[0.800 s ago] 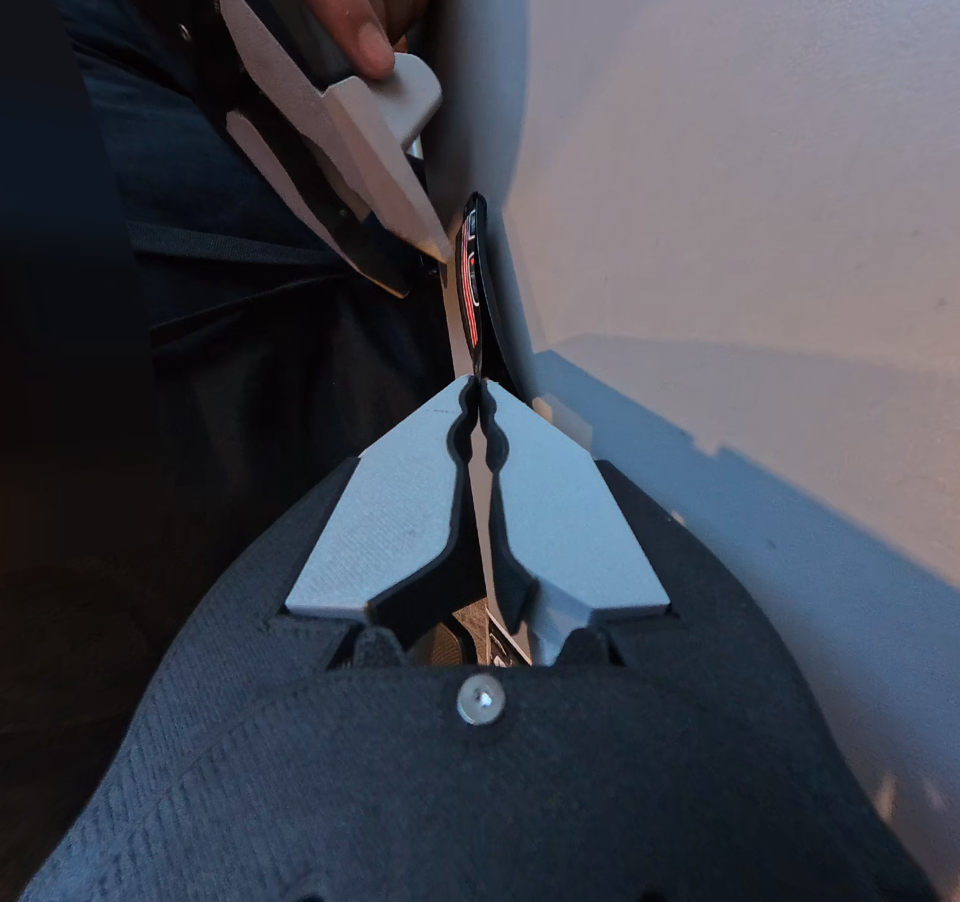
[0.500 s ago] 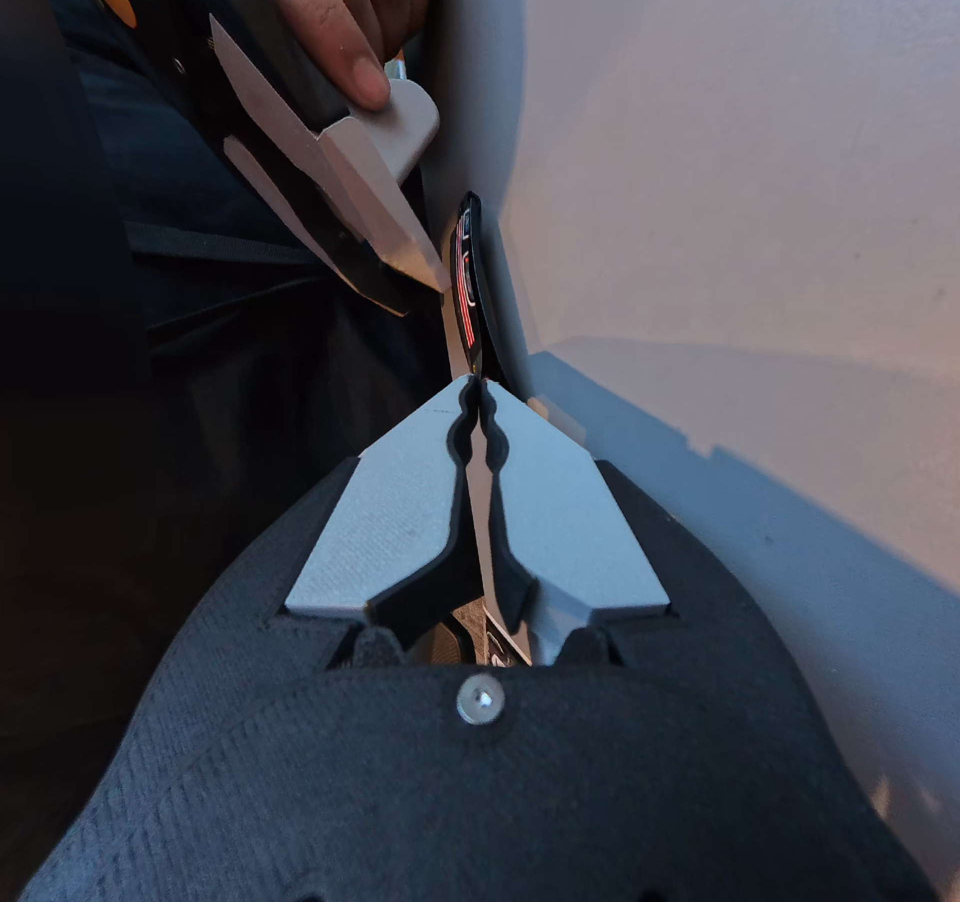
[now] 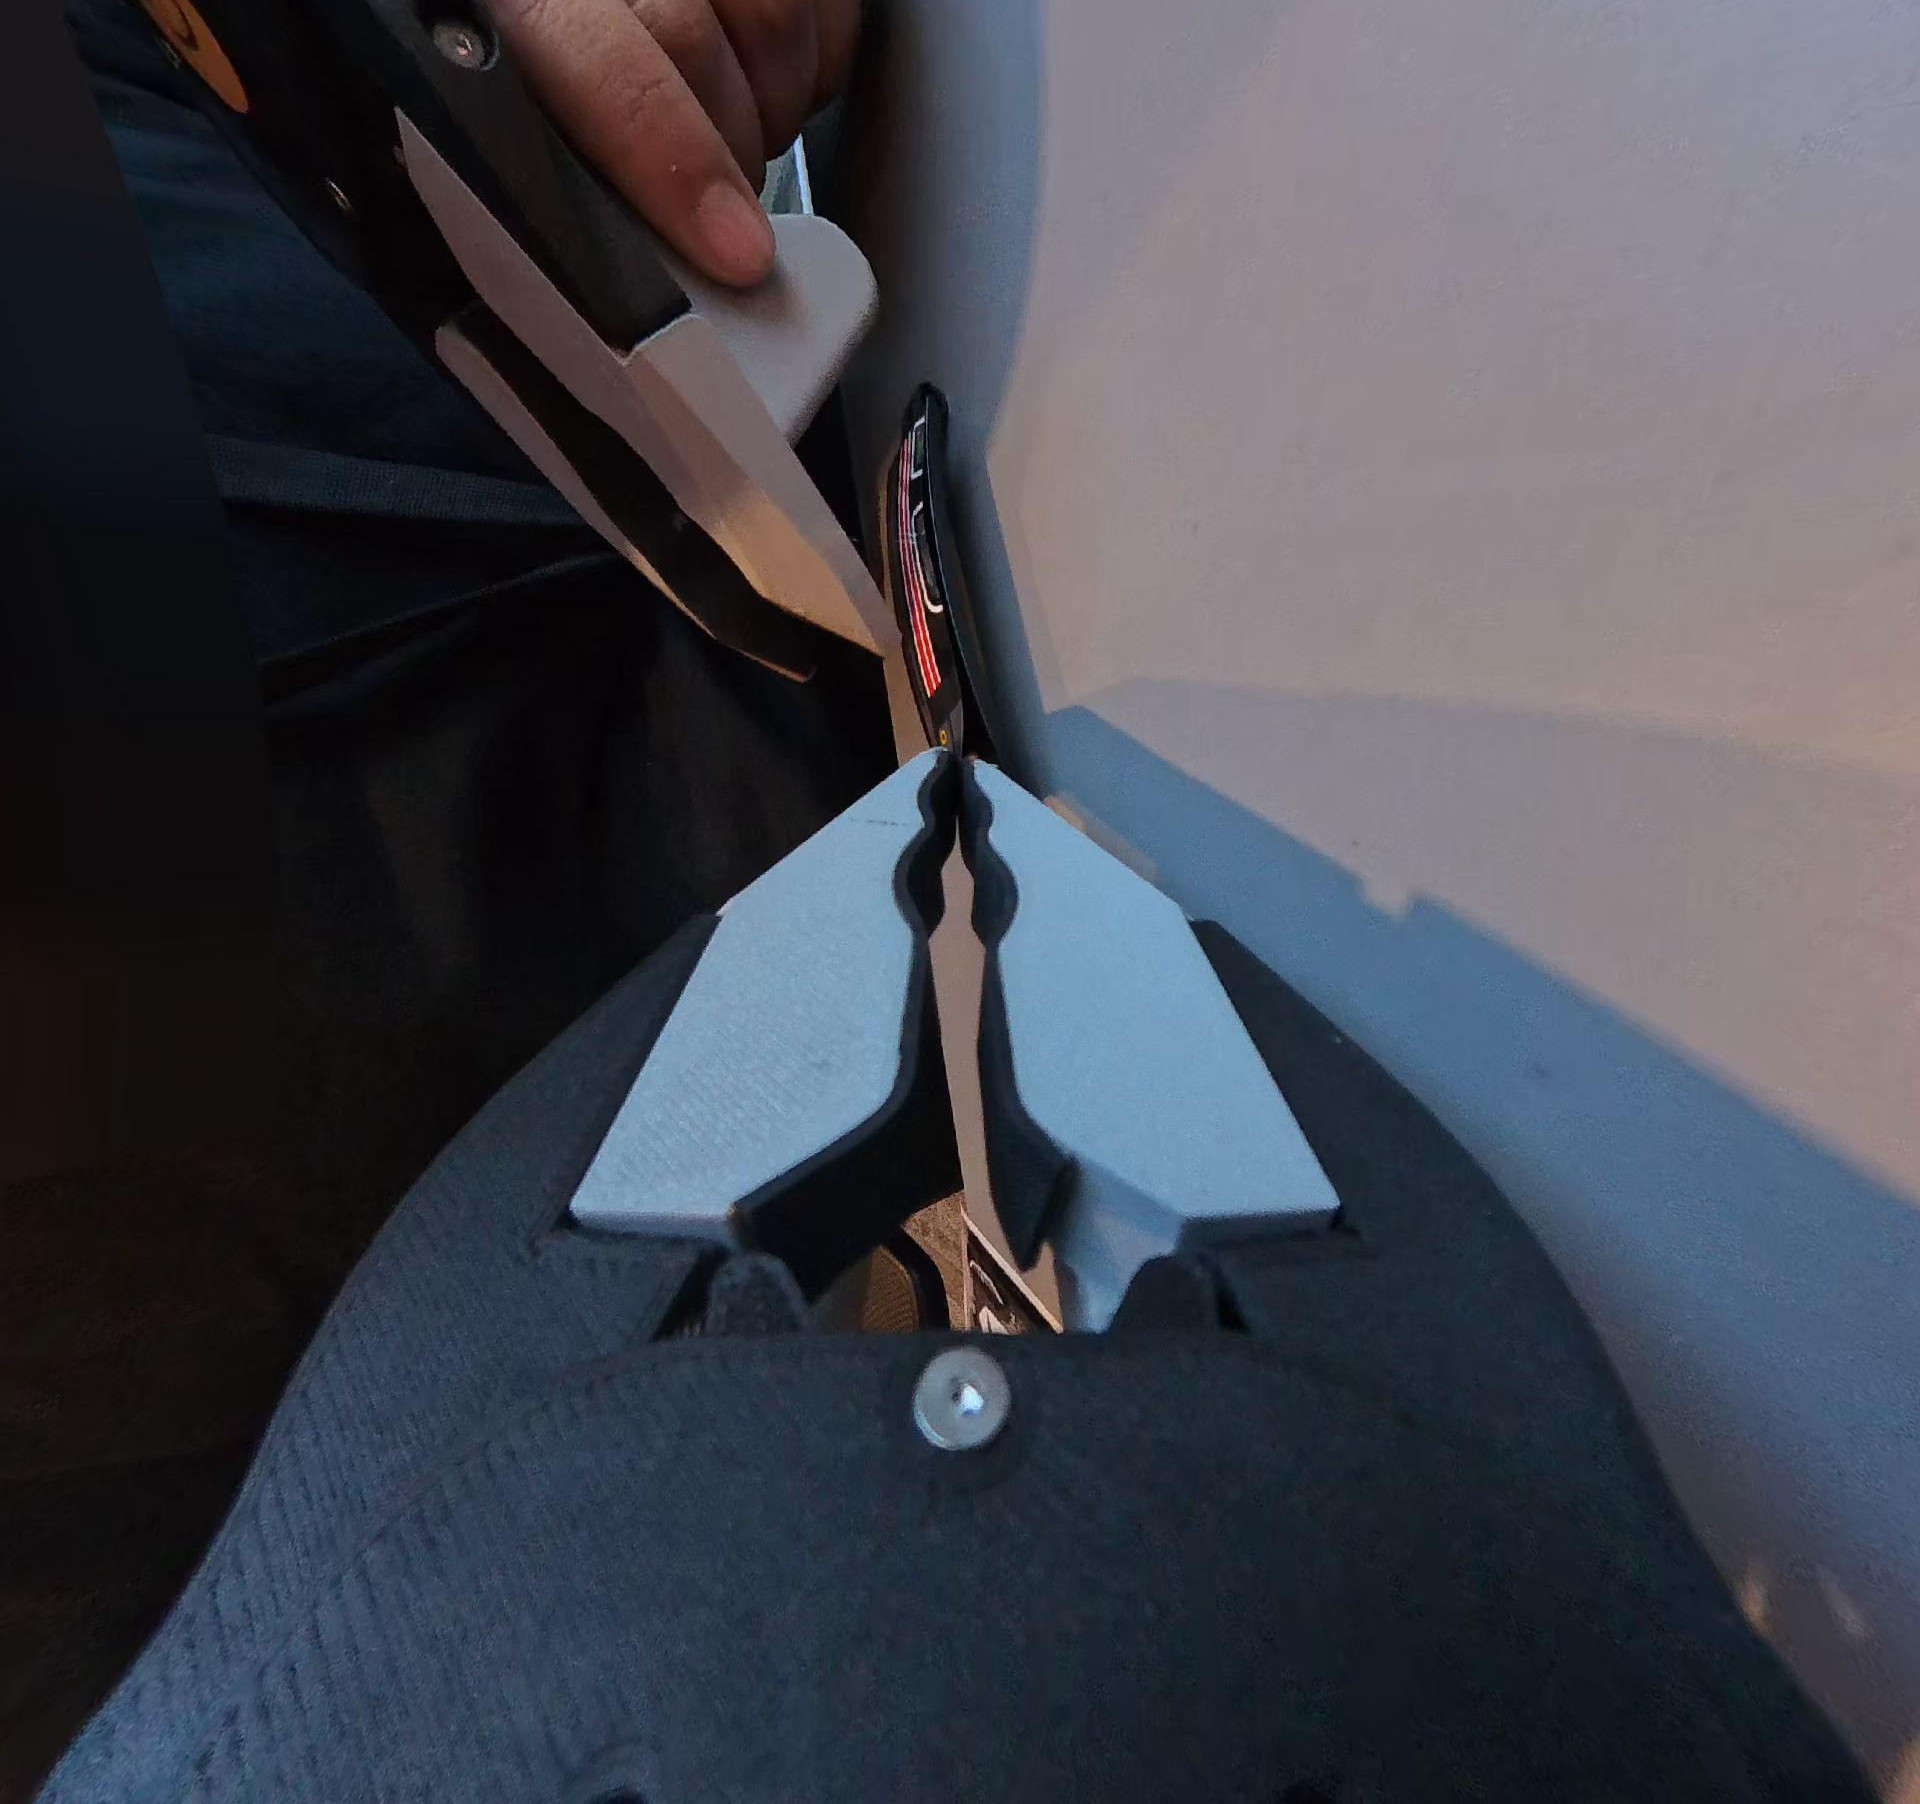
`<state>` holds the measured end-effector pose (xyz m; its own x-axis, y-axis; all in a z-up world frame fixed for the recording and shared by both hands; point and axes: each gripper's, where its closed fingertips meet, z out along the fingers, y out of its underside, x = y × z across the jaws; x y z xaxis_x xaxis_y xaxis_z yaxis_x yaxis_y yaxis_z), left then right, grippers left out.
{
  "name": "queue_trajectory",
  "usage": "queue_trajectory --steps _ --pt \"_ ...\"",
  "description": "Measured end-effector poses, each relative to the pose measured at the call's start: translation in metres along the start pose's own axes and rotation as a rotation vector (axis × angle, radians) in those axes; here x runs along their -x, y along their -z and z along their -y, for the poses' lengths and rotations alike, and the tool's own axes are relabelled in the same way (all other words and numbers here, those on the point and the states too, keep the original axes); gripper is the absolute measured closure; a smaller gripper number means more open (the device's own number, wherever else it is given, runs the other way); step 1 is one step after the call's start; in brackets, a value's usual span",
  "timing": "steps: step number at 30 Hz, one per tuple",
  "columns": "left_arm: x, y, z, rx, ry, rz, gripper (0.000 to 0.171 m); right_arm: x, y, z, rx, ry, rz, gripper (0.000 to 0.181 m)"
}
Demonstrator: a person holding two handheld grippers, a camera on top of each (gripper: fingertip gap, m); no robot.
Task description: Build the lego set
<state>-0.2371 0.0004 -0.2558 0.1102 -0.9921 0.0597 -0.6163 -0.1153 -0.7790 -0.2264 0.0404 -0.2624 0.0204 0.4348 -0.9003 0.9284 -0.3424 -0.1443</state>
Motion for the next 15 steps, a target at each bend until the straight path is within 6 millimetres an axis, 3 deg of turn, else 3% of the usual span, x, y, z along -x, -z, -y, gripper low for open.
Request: queue_trajectory --steps 15 --pt "0.005 -0.011 0.003 0.020 -0.032 0.035 0.132 0.000 -0.002 -0.002 0.019 0.005 -0.051 0.181"
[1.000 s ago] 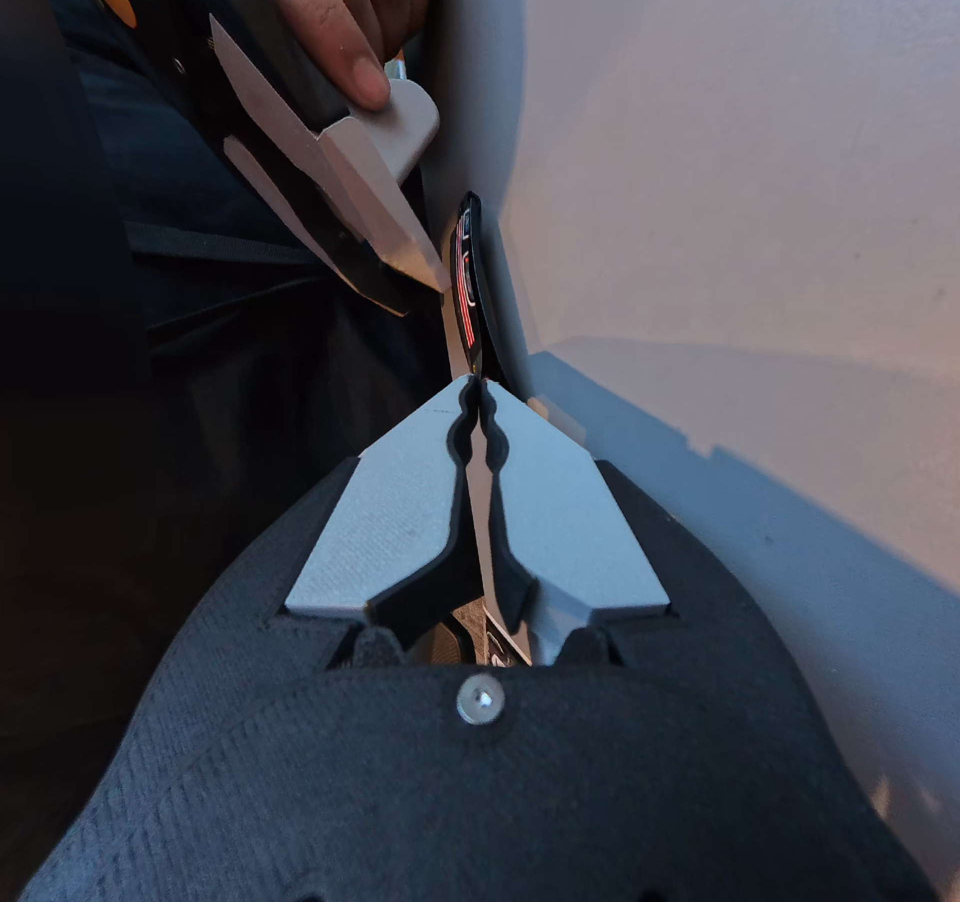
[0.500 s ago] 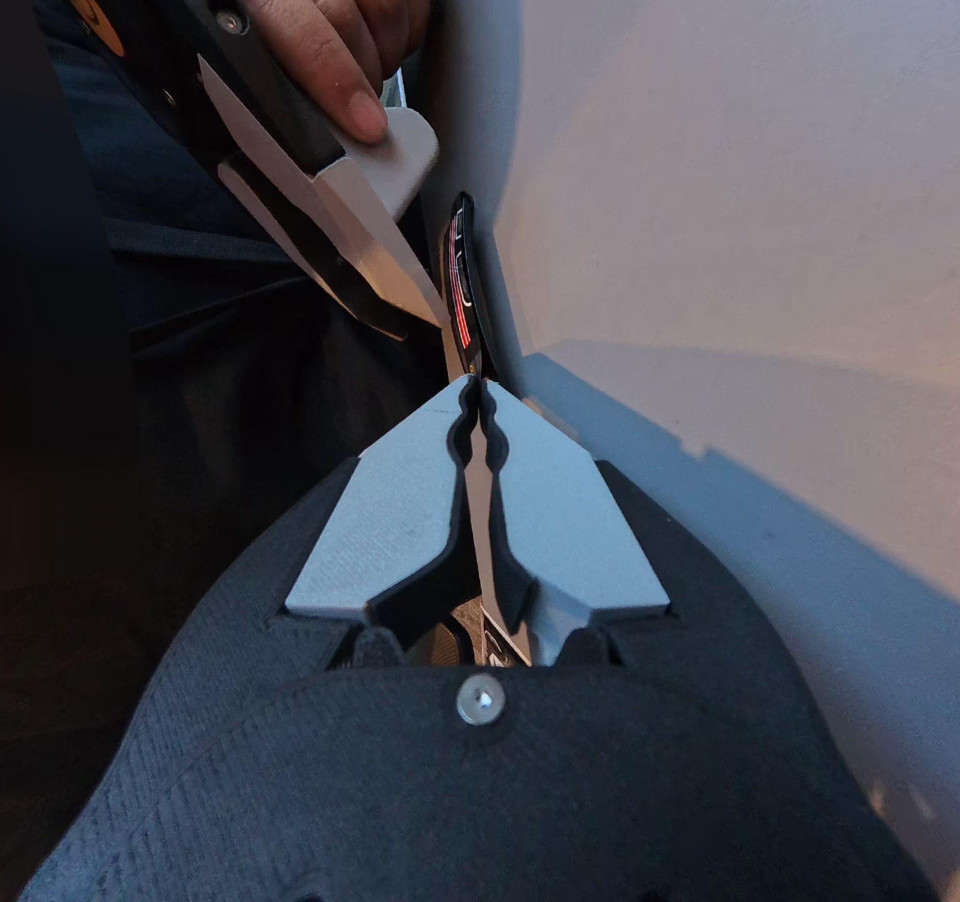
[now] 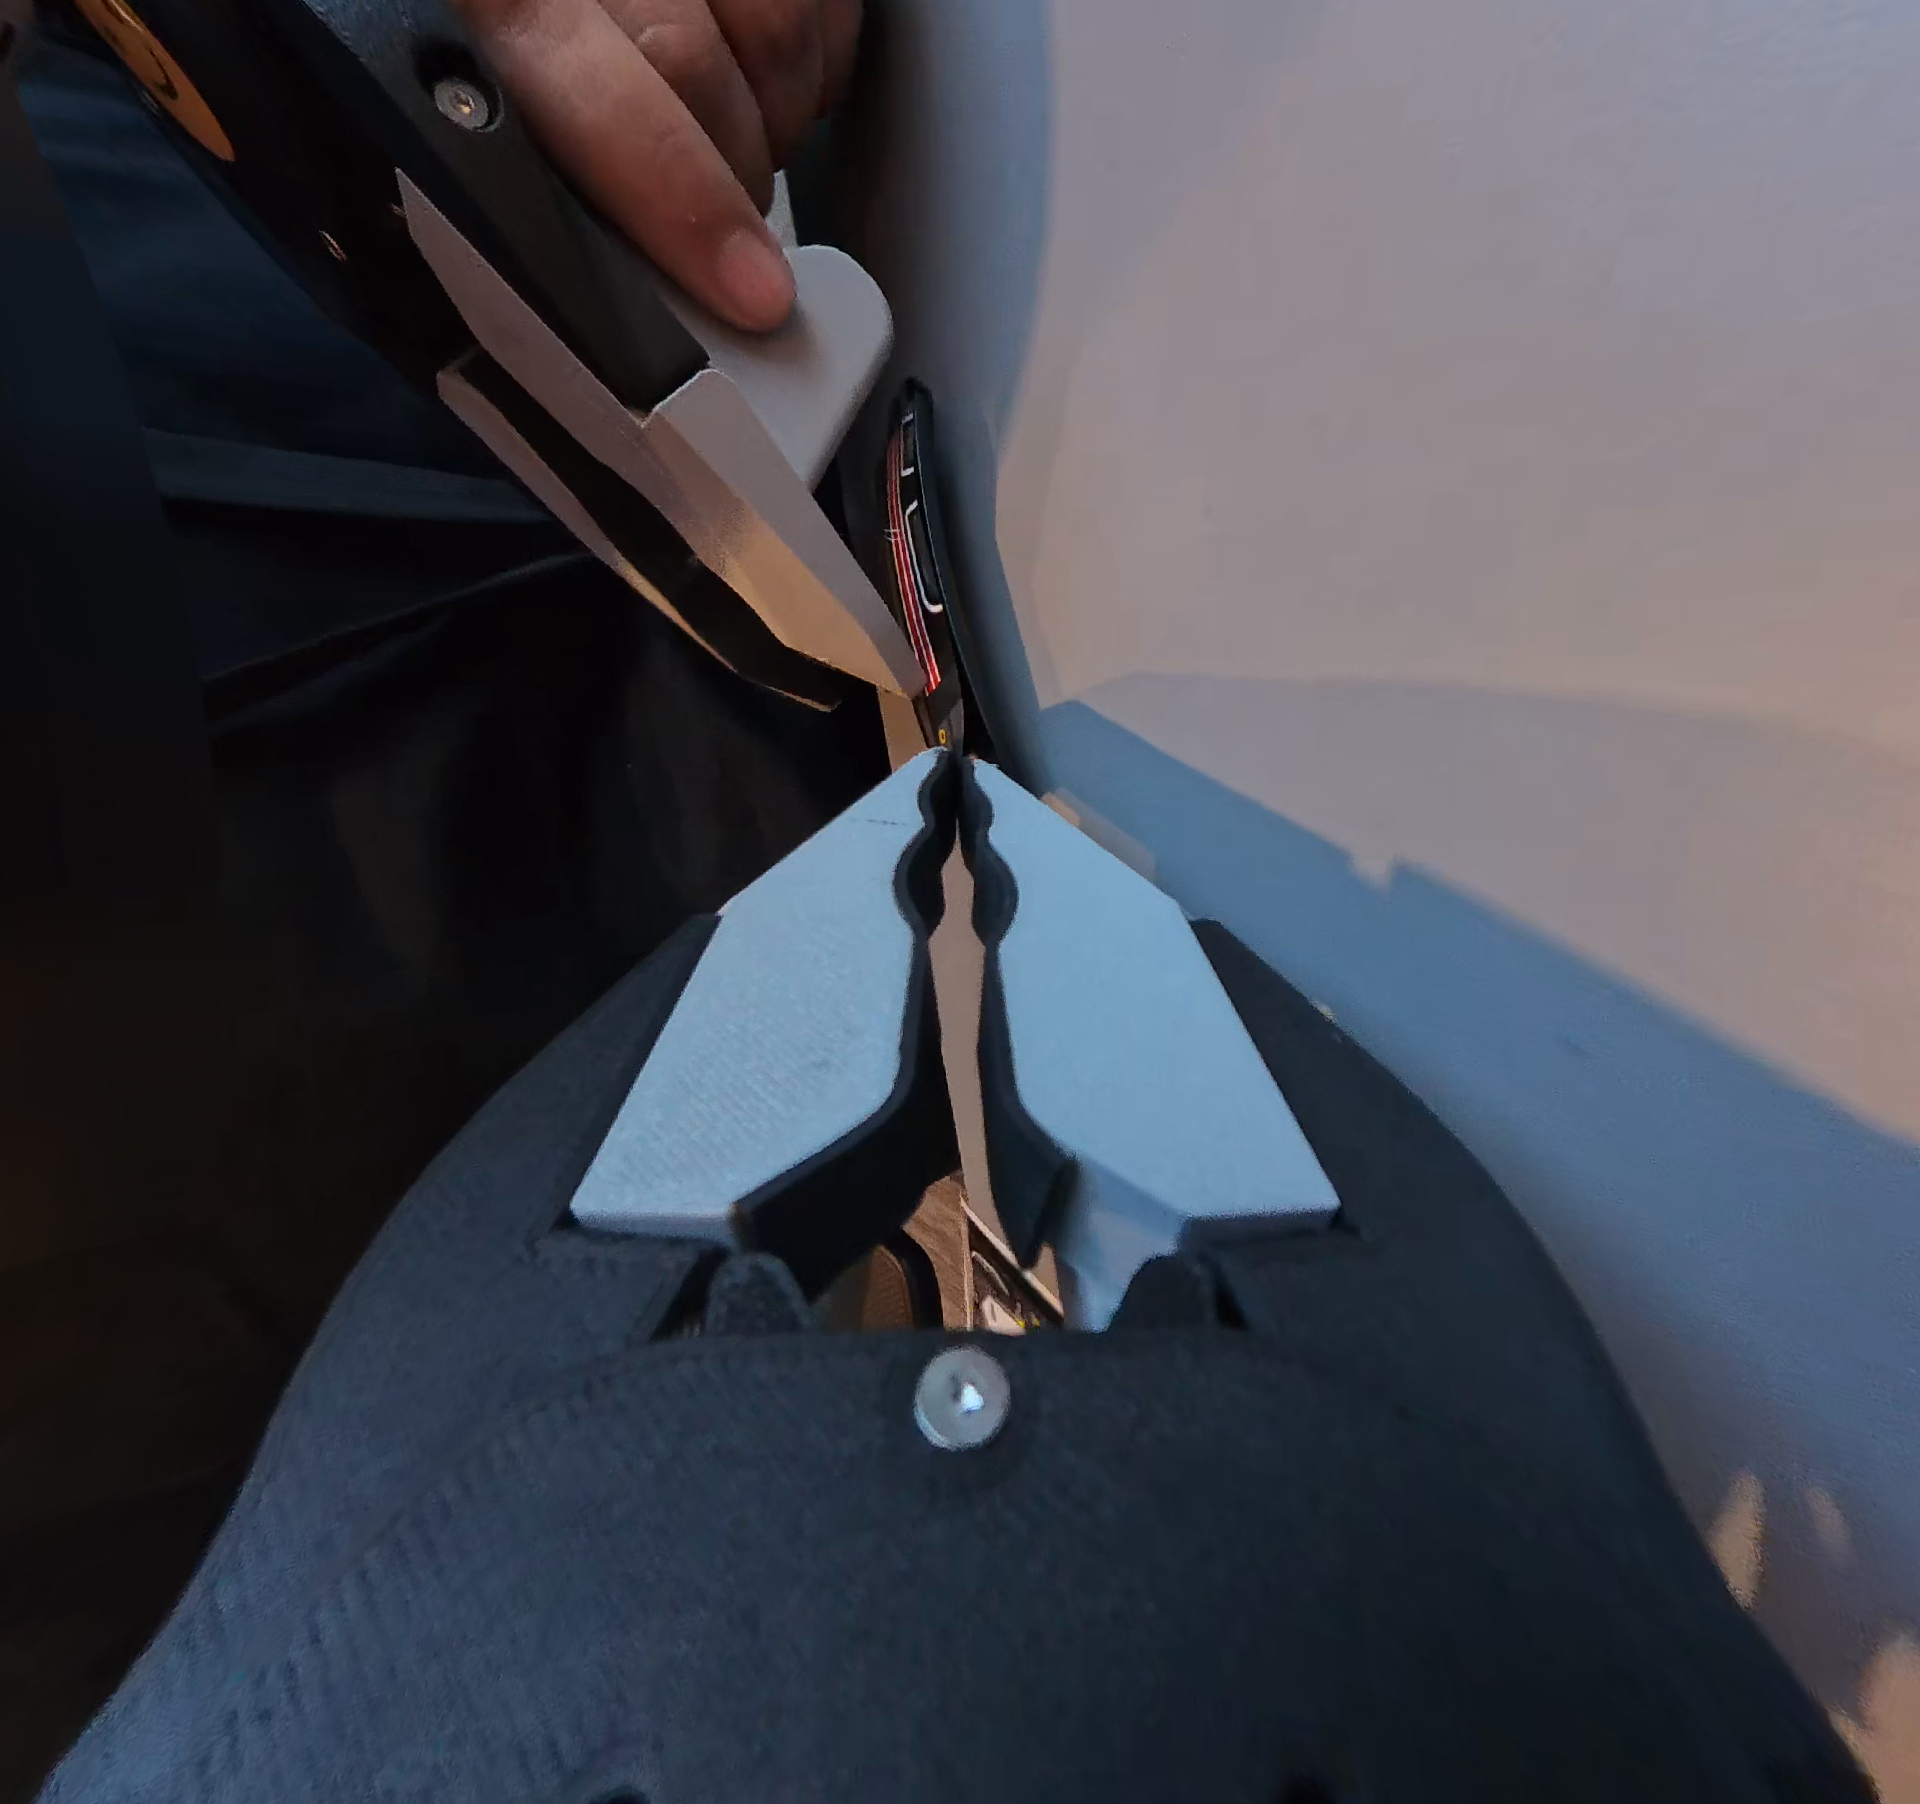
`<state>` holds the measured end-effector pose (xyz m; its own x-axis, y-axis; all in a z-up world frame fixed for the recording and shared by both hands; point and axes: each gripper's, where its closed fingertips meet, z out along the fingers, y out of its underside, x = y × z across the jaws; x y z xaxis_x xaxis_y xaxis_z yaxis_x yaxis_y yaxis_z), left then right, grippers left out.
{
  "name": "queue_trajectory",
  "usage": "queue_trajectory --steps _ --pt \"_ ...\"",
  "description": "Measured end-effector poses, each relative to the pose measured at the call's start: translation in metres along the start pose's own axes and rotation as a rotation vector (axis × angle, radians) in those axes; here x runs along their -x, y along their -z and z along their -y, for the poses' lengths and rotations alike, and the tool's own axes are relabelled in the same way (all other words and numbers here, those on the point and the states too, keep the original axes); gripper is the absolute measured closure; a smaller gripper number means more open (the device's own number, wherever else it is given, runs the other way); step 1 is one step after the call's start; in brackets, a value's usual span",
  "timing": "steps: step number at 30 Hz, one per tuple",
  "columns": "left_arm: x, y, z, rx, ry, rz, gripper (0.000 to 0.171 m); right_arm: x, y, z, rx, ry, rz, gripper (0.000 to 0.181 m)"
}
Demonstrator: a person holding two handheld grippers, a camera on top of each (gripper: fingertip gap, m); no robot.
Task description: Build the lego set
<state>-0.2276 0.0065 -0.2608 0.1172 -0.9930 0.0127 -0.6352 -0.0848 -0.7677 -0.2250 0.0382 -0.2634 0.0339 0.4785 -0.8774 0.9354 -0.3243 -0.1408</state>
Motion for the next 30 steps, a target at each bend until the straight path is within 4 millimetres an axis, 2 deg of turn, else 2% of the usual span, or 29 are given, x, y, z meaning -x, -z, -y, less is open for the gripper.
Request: queue_trajectory --steps 2,4,5,8,9,11,12,16,20,22,26,30 --pt "0.001 0.000 0.000 -0.004 0.009 0.002 0.138 0.000 -0.001 0.000 0.010 -0.003 -0.023 0.181" --pt "0.000 0.000 -0.002 0.006 0.000 0.000 0.154 0.001 -0.001 -0.001 0.023 -0.005 -0.054 0.181" --pt "-0.007 -0.002 -0.009 0.053 -0.010 -0.051 0.171 0.001 -0.001 -0.001 0.030 -0.002 -0.073 0.181" --pt "-0.013 -0.006 -0.013 0.084 0.054 -0.128 0.168 0.000 0.001 -0.002 0.040 0.019 -0.130 0.181" --pt "-0.011 -0.006 -0.012 0.083 0.062 -0.126 0.160 0.000 0.001 -0.002 0.041 0.029 -0.132 0.181" --pt "-0.006 -0.006 -0.009 0.071 0.072 -0.091 0.130 -0.001 0.001 -0.001 0.028 0.022 -0.132 0.181" --pt "-0.008 -0.004 -0.006 0.056 0.071 -0.098 0.123 -0.003 0.001 -0.002 0.031 0.020 -0.138 0.181" --pt "-0.020 0.008 0.021 -0.098 0.099 -0.156 0.119 -0.002 -0.001 -0.003 0.041 0.037 -0.143 0.181" --pt "0.001 0.017 0.027 -0.145 0.113 -0.033 0.115 -0.001 0.000 -0.002 0.037 0.059 -0.160 0.181" --pt "0.008 0.015 0.020 -0.099 0.111 0.024 0.115 -0.001 0.000 -0.003 0.029 0.063 -0.163 0.181" --pt "0.019 0.002 -0.012 0.104 -0.011 0.169 0.119 0.000 -0.001 -0.003 0.015 0.072 -0.168 0.181" --pt "0.023 -0.001 -0.010 0.154 -0.170 0.269 0.134 0.001 -0.001 -0.004 0.012 0.085 -0.184 0.181"
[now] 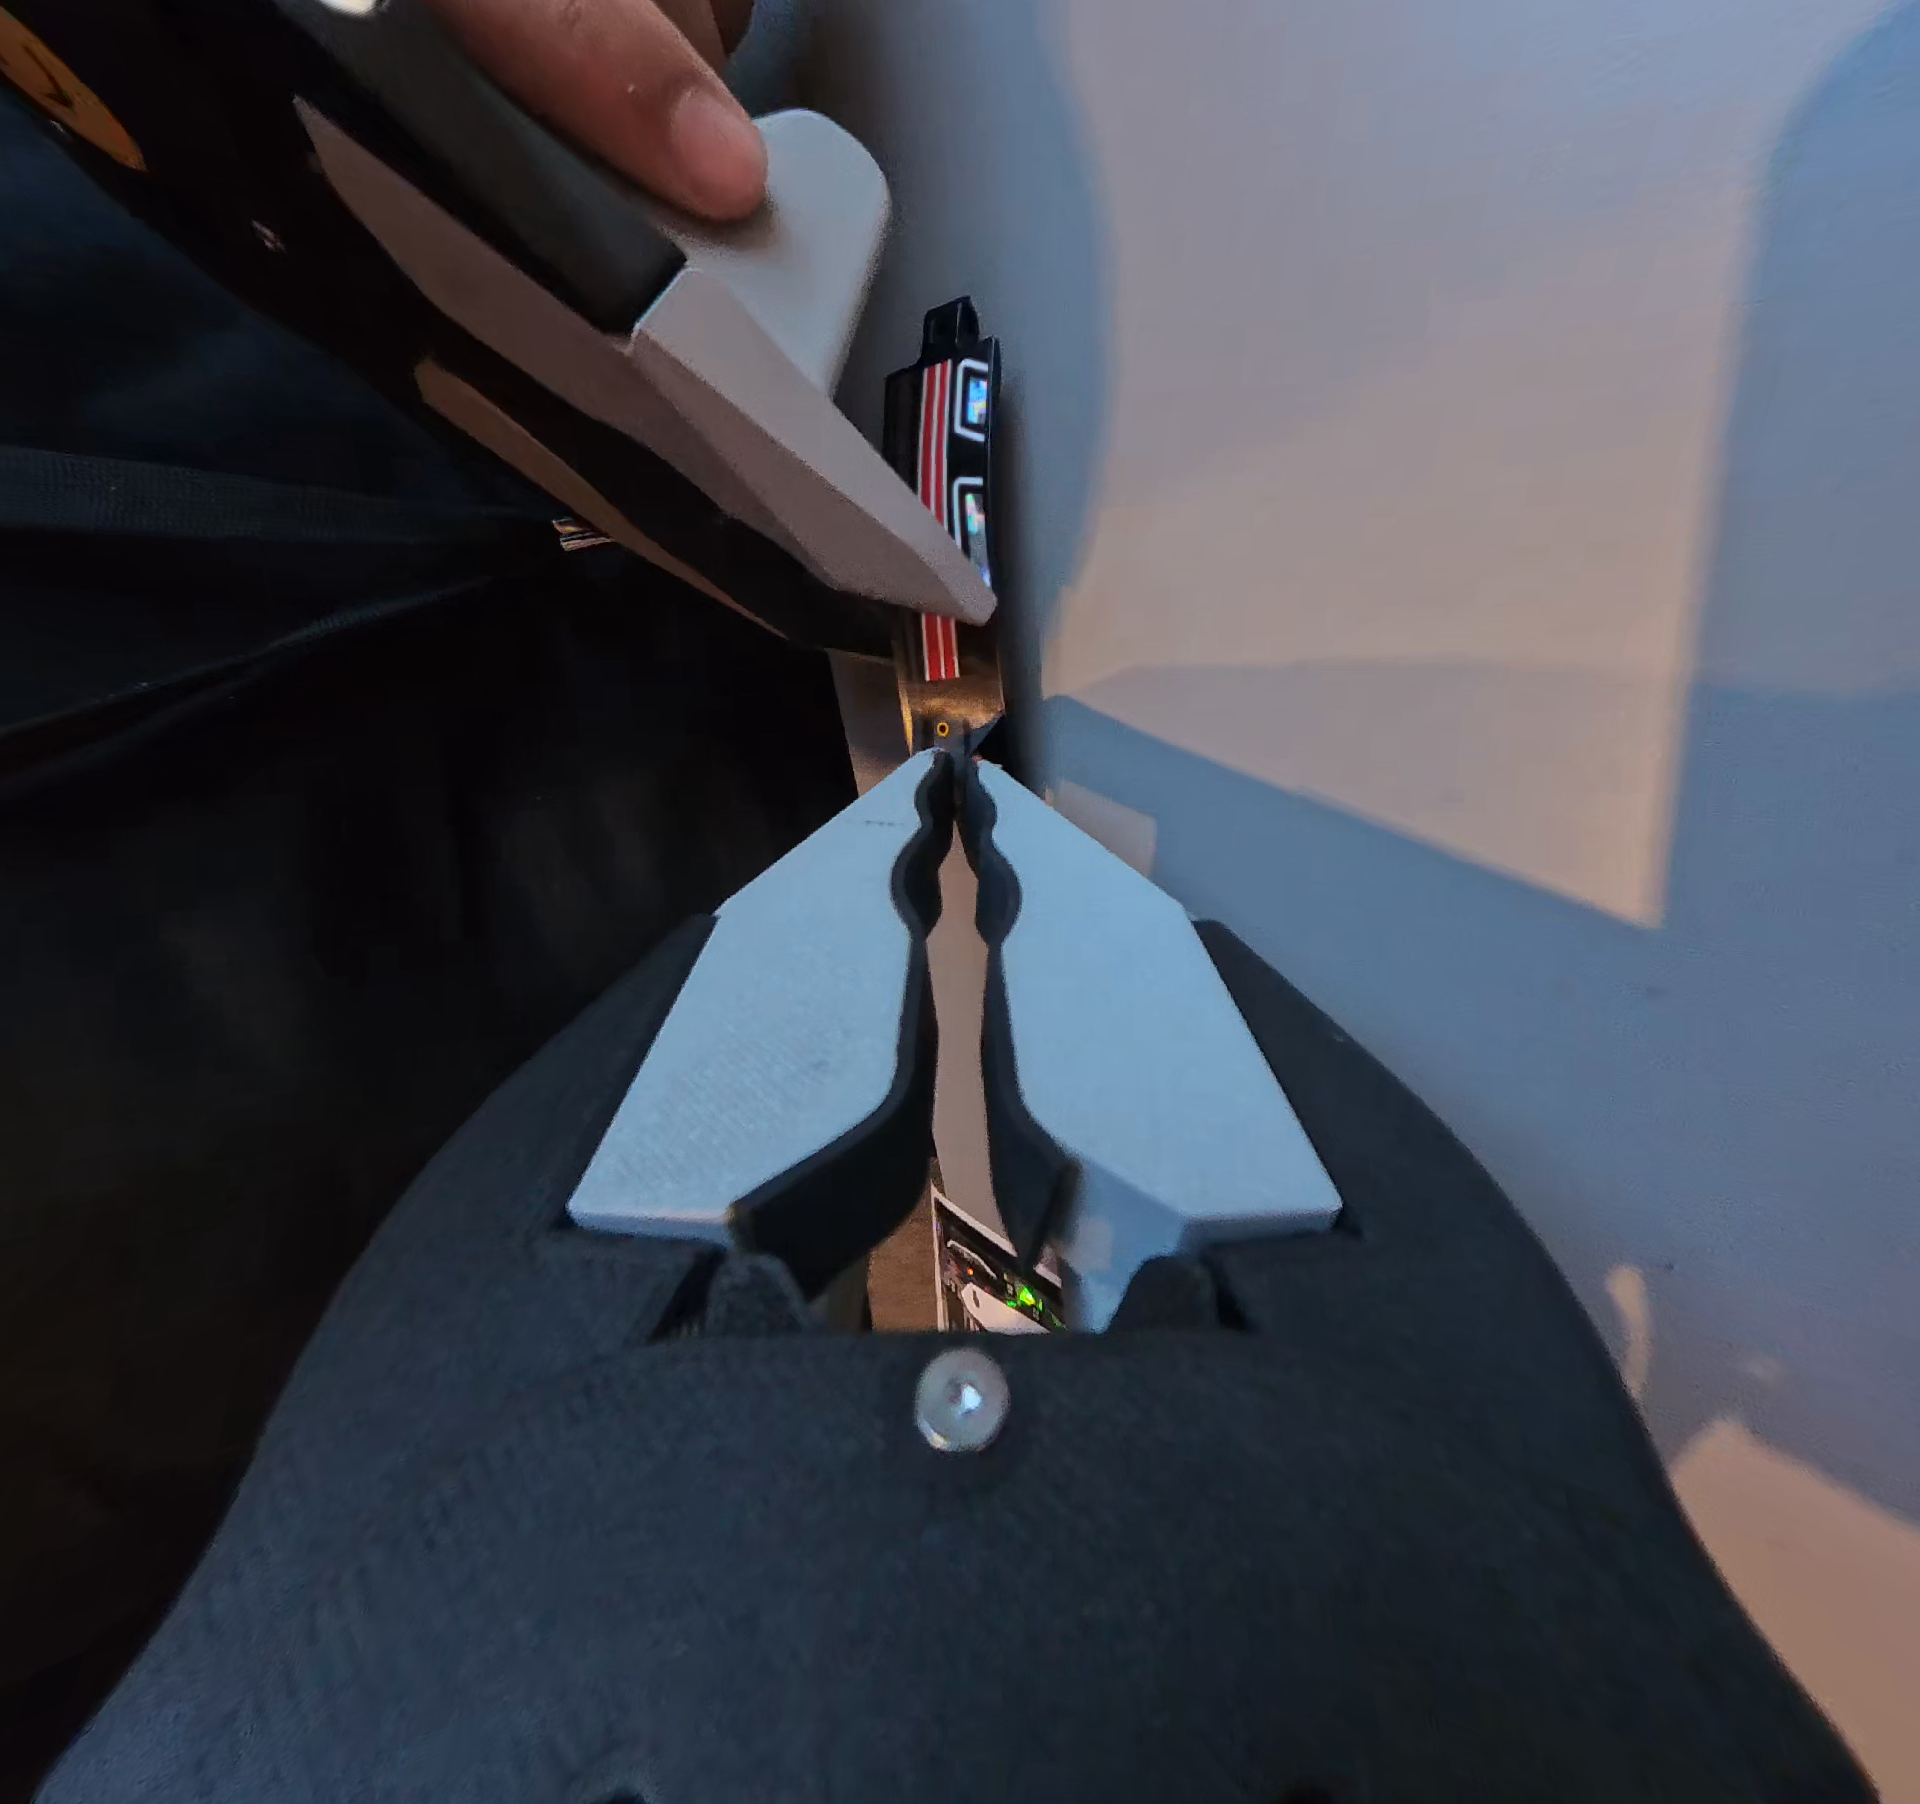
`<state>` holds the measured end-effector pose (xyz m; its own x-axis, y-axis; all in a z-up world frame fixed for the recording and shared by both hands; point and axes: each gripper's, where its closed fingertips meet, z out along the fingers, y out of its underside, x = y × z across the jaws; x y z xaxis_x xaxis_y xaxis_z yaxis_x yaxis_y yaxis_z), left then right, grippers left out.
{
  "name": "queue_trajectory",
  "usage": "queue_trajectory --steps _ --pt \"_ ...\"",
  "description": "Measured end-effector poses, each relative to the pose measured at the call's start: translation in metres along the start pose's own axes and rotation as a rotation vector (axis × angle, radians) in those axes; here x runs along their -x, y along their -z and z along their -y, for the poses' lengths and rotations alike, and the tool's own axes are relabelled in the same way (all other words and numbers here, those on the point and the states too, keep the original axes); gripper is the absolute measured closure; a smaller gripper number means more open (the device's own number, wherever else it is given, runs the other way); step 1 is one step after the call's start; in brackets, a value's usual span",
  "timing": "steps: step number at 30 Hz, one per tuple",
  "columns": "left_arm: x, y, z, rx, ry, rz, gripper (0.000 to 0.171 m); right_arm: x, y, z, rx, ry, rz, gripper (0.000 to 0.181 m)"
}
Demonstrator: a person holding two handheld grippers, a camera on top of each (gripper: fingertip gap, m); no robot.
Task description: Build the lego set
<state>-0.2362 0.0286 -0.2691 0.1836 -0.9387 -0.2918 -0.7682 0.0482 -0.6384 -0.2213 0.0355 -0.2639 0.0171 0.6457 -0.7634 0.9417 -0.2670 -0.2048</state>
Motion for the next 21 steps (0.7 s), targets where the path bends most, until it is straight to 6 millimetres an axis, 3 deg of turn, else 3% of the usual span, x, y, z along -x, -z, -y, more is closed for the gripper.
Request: queue_trajectory --steps 15,21 --pt "-0.010 -0.001 0.005 0.013 -0.069 0.007 0.139 0.003 -0.002 -0.004 0.028 0.043 -0.144 0.181" --pt "-0.011 -0.001 0.006 0.021 -0.104 0.038 0.142 0.007 -0.003 -0.005 0.052 0.081 -0.237 0.172"
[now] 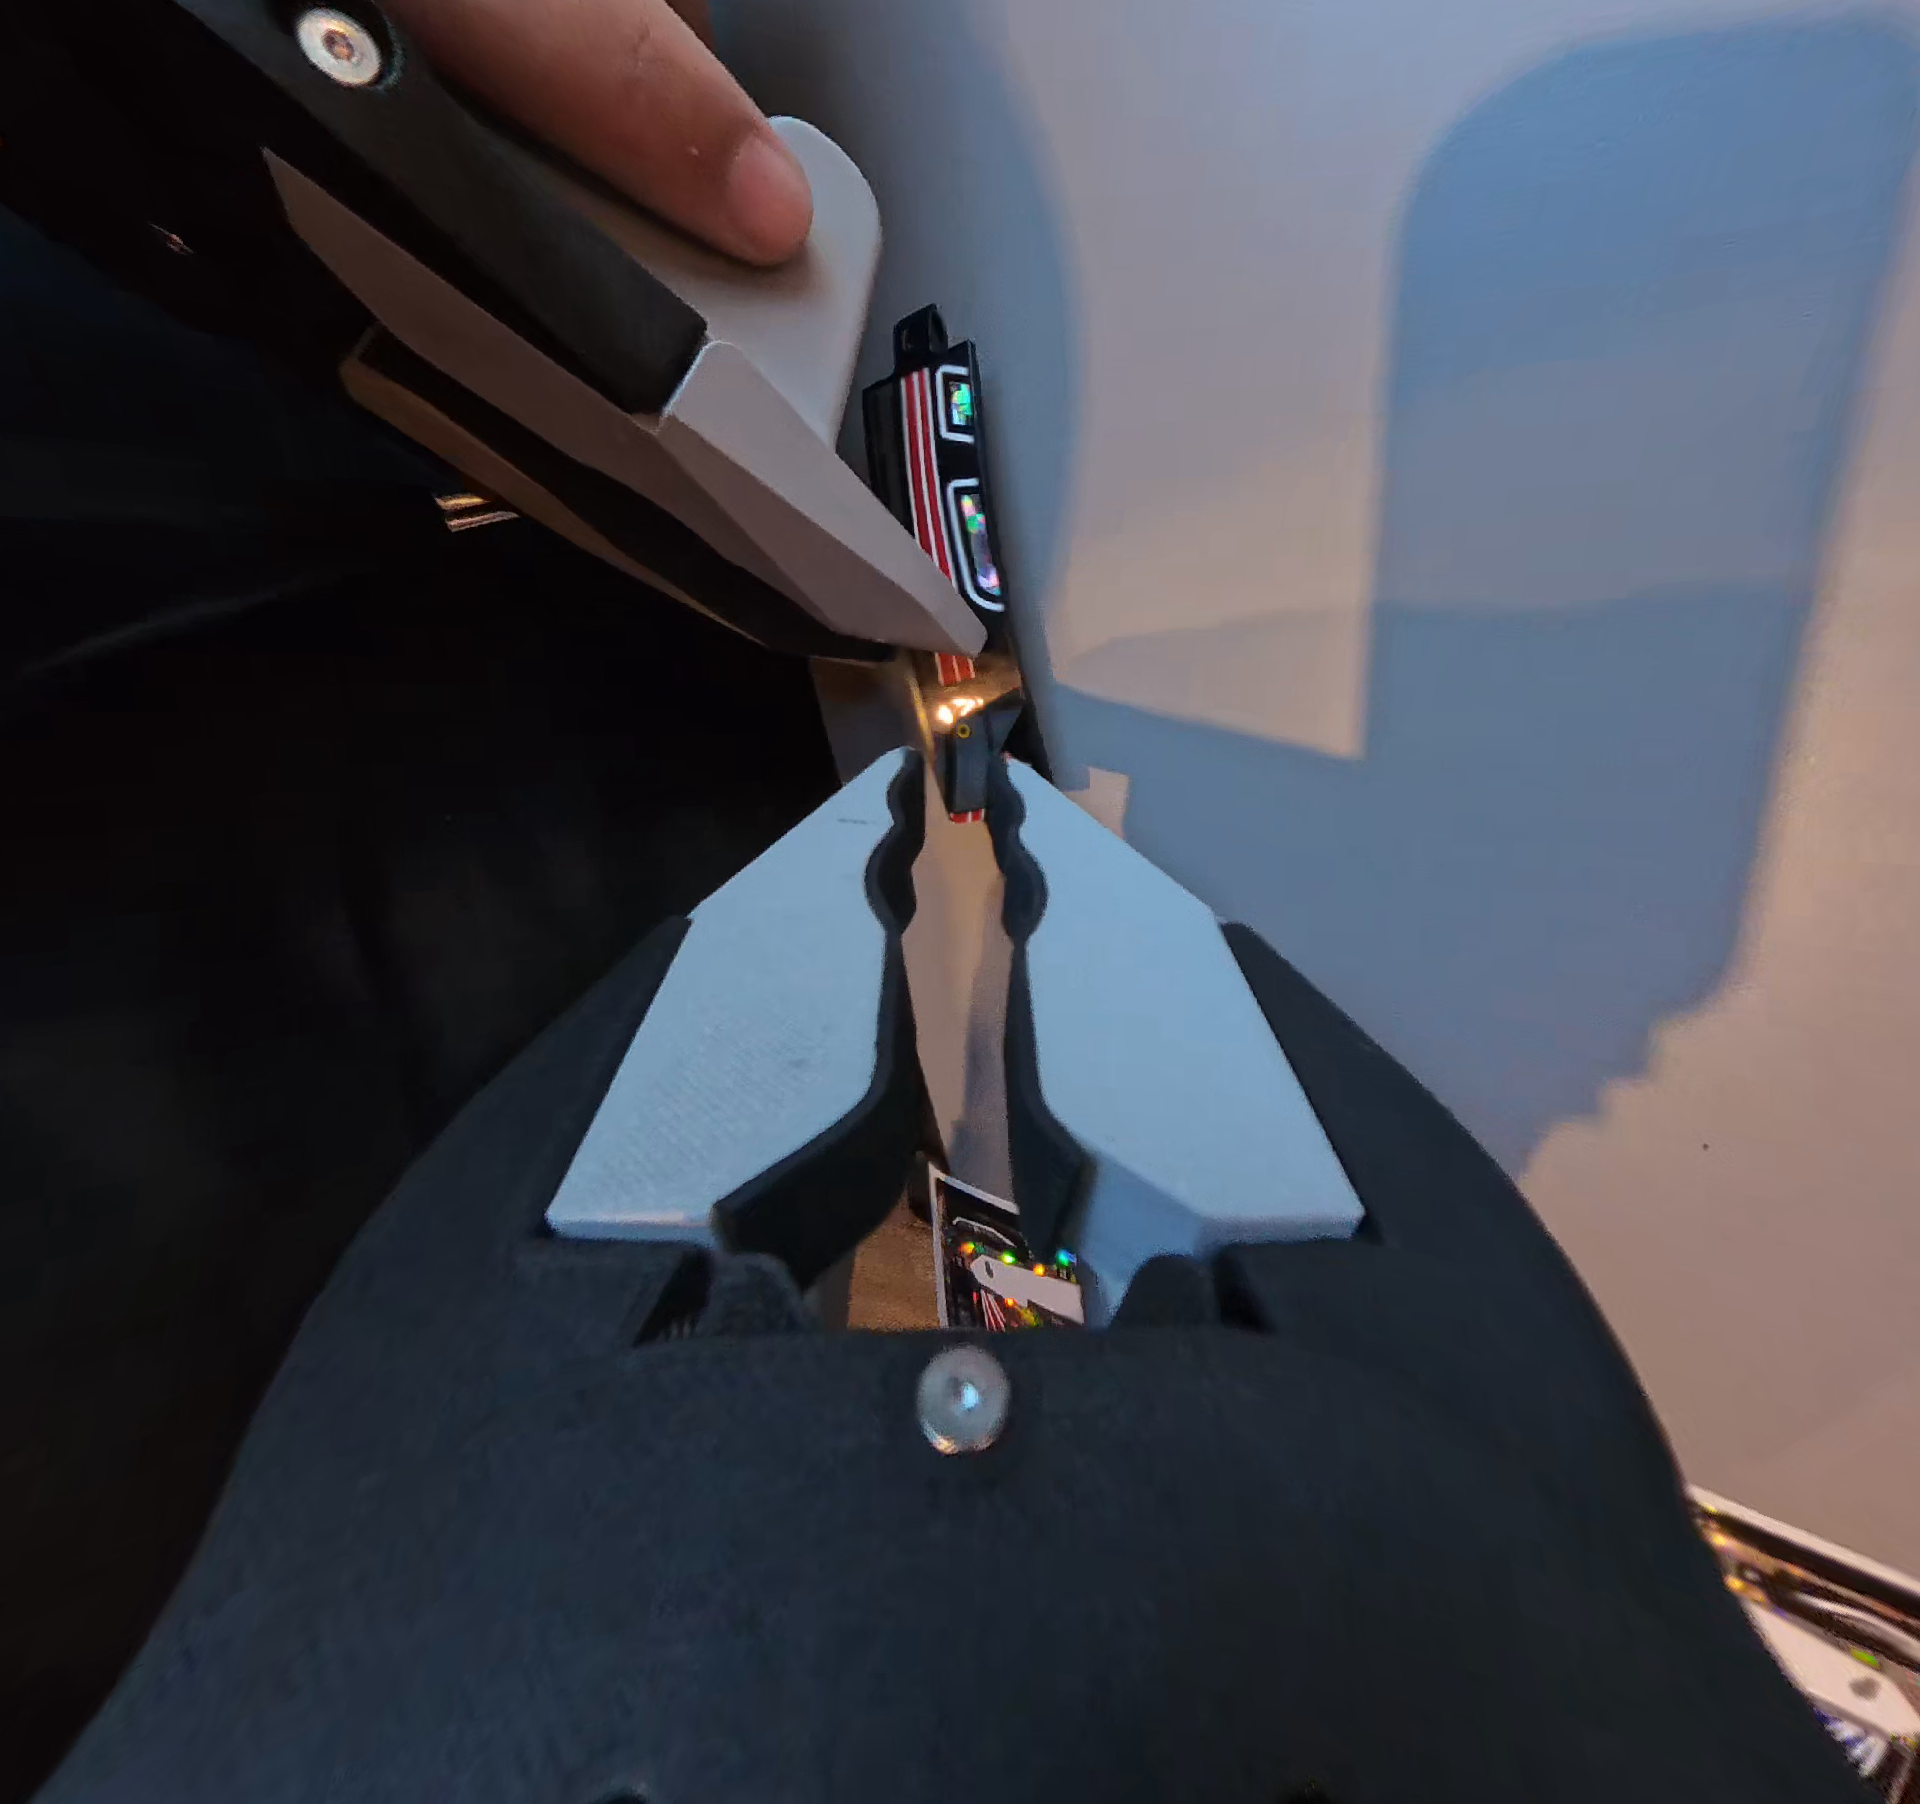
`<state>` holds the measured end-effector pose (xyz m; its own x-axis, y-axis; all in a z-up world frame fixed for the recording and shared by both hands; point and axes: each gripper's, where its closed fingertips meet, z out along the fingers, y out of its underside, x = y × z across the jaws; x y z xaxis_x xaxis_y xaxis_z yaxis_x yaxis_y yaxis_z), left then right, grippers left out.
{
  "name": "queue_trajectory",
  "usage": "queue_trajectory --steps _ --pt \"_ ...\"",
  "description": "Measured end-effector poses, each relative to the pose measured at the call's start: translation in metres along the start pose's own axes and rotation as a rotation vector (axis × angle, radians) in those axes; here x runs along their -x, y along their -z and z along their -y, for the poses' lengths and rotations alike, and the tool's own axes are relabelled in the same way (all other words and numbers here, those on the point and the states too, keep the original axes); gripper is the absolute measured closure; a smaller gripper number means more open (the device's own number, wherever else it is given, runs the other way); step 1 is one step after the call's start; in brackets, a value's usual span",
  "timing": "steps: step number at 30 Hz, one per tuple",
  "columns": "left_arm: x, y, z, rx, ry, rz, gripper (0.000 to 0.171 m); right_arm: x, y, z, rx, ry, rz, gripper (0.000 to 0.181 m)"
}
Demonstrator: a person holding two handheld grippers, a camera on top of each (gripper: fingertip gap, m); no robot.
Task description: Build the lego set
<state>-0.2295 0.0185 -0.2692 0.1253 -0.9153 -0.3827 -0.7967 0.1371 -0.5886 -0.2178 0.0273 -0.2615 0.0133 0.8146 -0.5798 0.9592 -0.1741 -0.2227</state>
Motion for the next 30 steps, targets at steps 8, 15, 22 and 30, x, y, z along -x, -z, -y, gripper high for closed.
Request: queue_trajectory --steps 8,15,22,30 --pt "0.000 0.000 0.000 0.004 0.004 0.006 0.142 -0.002 0.002 0.000 -0.021 0.065 -0.160 0.163" --pt "0.002 -0.002 0.002 0.003 0.022 -0.005 0.140 -0.008 0.004 -0.001 -0.033 0.111 -0.276 0.164" --pt "0.003 -0.003 0.002 -0.001 0.028 -0.008 0.140 -0.013 0.007 -0.002 -0.059 0.142 -0.357 0.164" --pt "0.004 -0.005 0.002 0.006 0.037 -0.029 0.138 -0.018 0.011 0.002 -0.119 0.189 -0.441 0.157"
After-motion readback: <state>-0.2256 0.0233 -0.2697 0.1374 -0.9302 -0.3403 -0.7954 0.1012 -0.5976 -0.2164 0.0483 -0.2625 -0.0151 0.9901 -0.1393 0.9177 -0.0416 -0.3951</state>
